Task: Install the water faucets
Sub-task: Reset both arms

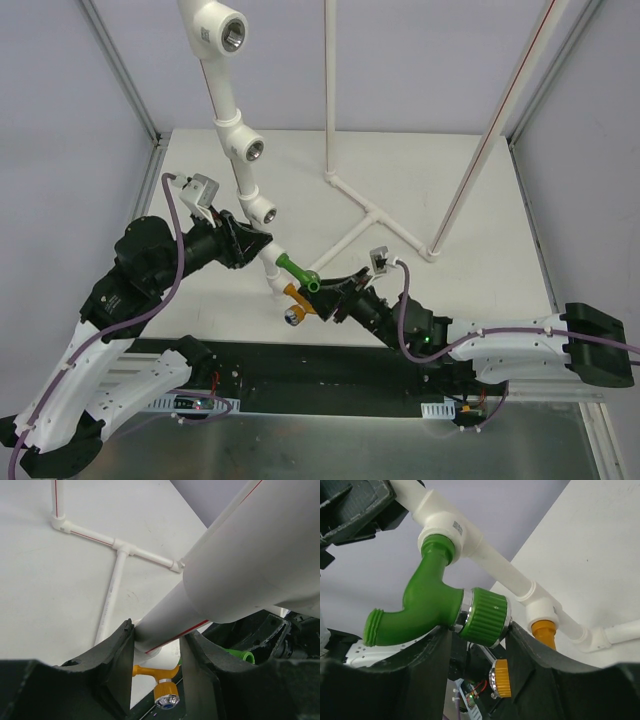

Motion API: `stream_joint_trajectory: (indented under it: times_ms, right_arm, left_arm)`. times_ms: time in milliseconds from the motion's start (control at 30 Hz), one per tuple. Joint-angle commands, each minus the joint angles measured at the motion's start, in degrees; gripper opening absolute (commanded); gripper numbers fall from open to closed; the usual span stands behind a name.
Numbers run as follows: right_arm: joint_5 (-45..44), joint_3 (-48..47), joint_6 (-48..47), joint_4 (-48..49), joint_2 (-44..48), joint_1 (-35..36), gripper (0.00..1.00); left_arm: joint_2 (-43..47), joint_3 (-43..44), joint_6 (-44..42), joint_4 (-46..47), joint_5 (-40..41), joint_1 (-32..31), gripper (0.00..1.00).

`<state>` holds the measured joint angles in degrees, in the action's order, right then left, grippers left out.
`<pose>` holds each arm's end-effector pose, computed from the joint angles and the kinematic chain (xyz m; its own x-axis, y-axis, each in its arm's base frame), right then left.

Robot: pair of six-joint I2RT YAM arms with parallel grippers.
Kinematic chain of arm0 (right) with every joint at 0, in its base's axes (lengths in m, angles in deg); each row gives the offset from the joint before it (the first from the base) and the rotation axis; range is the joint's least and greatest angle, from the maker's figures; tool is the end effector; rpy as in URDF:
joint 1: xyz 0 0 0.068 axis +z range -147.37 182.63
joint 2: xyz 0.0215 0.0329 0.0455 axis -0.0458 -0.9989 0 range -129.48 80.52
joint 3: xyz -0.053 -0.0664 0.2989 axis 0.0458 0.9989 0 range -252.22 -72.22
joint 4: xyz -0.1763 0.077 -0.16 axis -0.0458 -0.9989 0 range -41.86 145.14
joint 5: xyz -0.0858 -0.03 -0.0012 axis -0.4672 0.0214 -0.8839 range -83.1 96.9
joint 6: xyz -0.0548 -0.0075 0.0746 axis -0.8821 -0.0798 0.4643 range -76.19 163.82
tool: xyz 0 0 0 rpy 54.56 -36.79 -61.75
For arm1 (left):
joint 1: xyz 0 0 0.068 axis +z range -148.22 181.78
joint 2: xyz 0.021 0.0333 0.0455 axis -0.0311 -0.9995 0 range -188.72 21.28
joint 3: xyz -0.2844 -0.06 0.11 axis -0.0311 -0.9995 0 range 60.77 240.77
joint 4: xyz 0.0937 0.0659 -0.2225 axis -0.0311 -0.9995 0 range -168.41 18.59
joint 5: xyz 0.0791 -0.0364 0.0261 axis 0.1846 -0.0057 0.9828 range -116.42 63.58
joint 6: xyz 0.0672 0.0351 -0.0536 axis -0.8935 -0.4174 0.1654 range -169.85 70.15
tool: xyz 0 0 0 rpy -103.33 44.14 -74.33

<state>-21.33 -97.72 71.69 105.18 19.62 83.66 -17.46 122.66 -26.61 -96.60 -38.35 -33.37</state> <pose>0.0764 0.2310 0.3295 -0.3387 0.4962 -0.7994 -0.7248 0.4042 0.5580 0.0963 -0.0889 0.4443 -0.3158 -0.2500 -0.9153 0.6612 0.6339 -0.4012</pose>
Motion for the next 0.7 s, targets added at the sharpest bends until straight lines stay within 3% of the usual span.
stream_joint_trajectory:
  times_ms: [0,100,167,233,267,300,333,400,433,667]
  right_arm:
    - [1.8,-4.6,-6.1,8.1,3.2,1.6,0.46]
    - [0.1,-5.3,-22.6,4.5,3.9,3.9,0.71]
    - [0.6,-4.2,-29.2,4.8,4.2,4.3,0.99]
    - [-0.2,-2.9,-32.3,4.3,5.0,4.6,0.99]
    - [-1.4,-2.1,-32.4,4.1,5.8,4.6,0.99]
    - [-2.4,-1.1,-32.1,4.1,6.7,4.6,0.99]
    - [-3.2,0.4,-31.8,4.1,7.9,4.6,0.99]
    - [-4.3,3.2,-30.8,3.5,10.5,4.7,0.99]
    - [-4.7,4.4,-30.2,2.7,11.9,4.7,0.99]
    - [-10.6,8.2,-25.0,-7.4,21.5,4.7,0.99]
  left_arm:
    - [-1.2,-0.7,5.1,-3.0,-2.5,-0.1,0.00]
    - [-1.2,-0.9,5.1,-3.0,-2.5,-0.1,0.00]
    - [-0.9,-1.0,4.9,-3.0,-2.1,-0.1,0.00]
    - [-0.5,-1.2,4.6,-3.0,-1.3,-0.1,0.02]
    - [-0.4,-1.6,4.5,-3.0,-0.7,-0.1,0.10]
    - [-0.1,-1.9,4.3,-3.0,0.0,-0.1,0.24]
    - [0.2,-2.5,4.0,-3.0,0.9,-0.1,0.46]
    - [1.9,-3.5,4.0,-3.1,3.3,0.0,0.69]
    - [2.6,-4.1,4.0,-3.1,4.3,-0.1,0.99]
    - [11.4,-6.9,0.2,-3.1,7.5,-0.1,0.99]
